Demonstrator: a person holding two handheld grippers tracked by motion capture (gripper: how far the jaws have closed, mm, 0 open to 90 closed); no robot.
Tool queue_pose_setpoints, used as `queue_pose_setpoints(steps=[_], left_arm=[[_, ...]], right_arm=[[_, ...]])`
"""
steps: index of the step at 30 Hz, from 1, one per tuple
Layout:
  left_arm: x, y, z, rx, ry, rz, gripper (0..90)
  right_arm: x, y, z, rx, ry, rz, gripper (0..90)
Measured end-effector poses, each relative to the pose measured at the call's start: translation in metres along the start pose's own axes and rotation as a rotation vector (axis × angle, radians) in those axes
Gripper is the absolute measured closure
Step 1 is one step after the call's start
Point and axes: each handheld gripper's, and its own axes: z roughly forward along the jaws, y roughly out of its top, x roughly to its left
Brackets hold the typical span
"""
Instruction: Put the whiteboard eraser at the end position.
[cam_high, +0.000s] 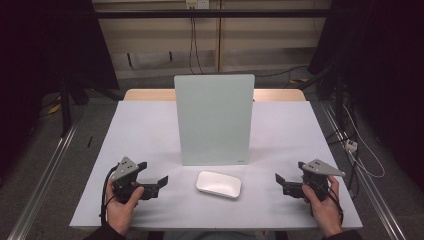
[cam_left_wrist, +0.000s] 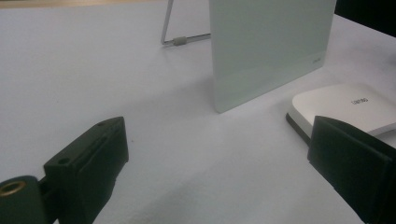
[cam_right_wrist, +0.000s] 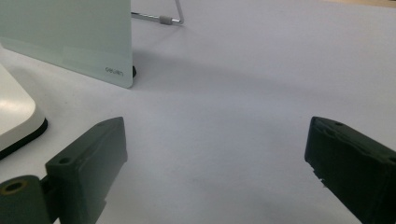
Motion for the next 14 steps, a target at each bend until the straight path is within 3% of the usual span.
queue_pose_setpoints(steps=[7, 14], left_arm=[[0.0013, 0.0001, 0.0003, 0.004, -0.006, 0.001, 5.0], [0.0018, 0.0005, 0.0012, -0.006, -0.008, -0.008, 5.1]], right_arm=[[0.0044, 0.0011, -0.0013, -0.023, -0.007, -0.033, 4.9], [0.0035, 0.0013, 0.0001, -0.024, -0.006, -0.016, 5.2]])
